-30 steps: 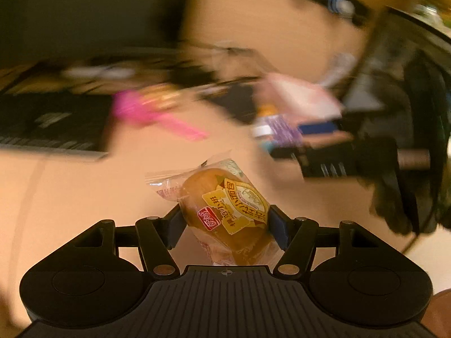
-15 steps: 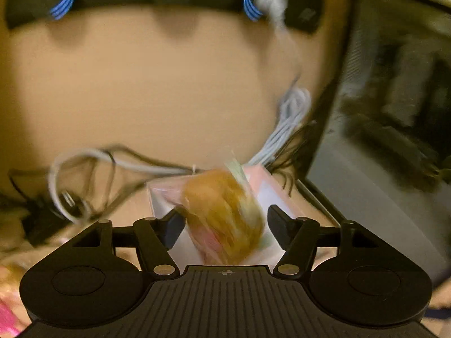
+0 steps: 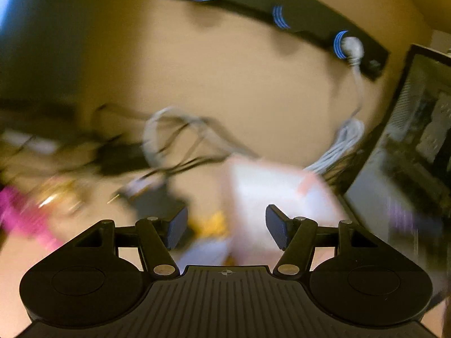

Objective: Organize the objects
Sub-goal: 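Carry the bun and snowflake into the pink box and open both tools, then grasp the small white box with the left tool while the right tool grasps the cat figurine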

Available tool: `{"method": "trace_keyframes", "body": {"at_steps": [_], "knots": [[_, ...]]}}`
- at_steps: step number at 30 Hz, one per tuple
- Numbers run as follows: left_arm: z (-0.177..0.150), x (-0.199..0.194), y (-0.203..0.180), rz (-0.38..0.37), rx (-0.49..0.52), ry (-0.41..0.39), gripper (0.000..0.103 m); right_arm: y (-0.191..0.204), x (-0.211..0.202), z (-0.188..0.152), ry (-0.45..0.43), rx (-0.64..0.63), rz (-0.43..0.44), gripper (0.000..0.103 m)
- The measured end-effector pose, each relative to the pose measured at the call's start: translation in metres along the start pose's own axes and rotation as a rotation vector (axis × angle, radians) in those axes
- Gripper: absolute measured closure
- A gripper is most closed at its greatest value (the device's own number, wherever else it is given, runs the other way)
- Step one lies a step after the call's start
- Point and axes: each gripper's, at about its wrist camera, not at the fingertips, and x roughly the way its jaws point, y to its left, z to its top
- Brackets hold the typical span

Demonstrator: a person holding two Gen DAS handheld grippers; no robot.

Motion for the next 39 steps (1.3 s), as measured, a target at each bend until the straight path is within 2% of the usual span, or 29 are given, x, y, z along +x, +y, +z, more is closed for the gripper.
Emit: {"method": "trace_keyframes", "body": {"at_steps": [1,2,3,6,9,12,14,16,20,23,24,25,27,28,30,35,37,39], "knots": [[-0.009,-0.007,0.009,0.021,-0.017,0.010,0.037,0.003,0.012,0.010,-0.004,0.008,0.001,0.026],[-0.019,-0.013,0.018,0.043,-0.031,0.029,0.037,0.005,0.025,0.019,-0.001,0.012,-0.006,0.009],[-0.029,-0.016,0.026,0.062,-0.031,0.060,0.037,0.009,0.036,0.025,-0.006,0.018,-0.022,0.005],[-0.054,-0.018,0.040,0.112,0.001,0.150,0.037,0.020,0.052,0.029,0.012,0.007,-0.047,0.005],[-0.064,-0.016,0.052,0.095,-0.026,0.199,0.037,0.028,0.047,0.013,0.033,0.017,-0.018,0.004],[-0.056,-0.006,0.046,0.043,-0.018,0.185,0.037,0.038,0.035,-0.012,0.063,-0.008,-0.021,0.003],[-0.040,0.005,0.041,-0.014,-0.007,0.169,0.037,0.043,0.024,-0.028,0.085,-0.026,-0.032,0.003],[-0.029,0.019,0.037,-0.037,-0.003,0.168,0.037,0.046,0.011,-0.044,0.108,-0.030,-0.040,0.002],[-0.010,0.070,0.030,0.015,0.042,0.277,0.037,0.041,-0.013,-0.069,0.153,0.027,-0.043,0.000],[-0.008,0.091,0.026,-0.011,0.056,0.314,0.036,0.040,-0.026,-0.086,0.186,0.056,-0.053,0.000],[-0.008,0.094,0.026,-0.016,0.056,0.315,0.039,0.041,-0.028,-0.090,0.196,0.062,-0.058,0.000],[-0.008,0.095,0.026,-0.021,0.053,0.310,0.050,0.041,-0.029,-0.094,0.206,0.067,-0.062,0.000],[-0.009,0.088,0.027,-0.044,0.028,0.277,0.074,0.041,-0.029,-0.101,0.231,0.082,-0.067,0.000],[-0.009,0.083,0.028,-0.038,0.028,0.271,0.079,0.042,-0.029,-0.105,0.241,0.085,-0.064,0.000],[-0.014,0.071,0.026,-0.035,0.044,0.285,0.080,0.048,-0.028,-0.111,0.254,0.078,-0.052,0.000],[-0.041,0.022,0.042,-0.119,0.009,0.320,0.081,0.072,-0.017,-0.115,0.260,-0.003,0.001,0.000],[-0.051,0.000,0.049,-0.098,0.030,0.309,0.081,0.085,-0.011,-0.113,0.257,-0.038,0.027,0.000],[-0.059,-0.020,0.051,-0.024,0.130,0.286,0.081,0.098,-0.003,-0.110,0.256,-0.073,0.054,0.000]]}}
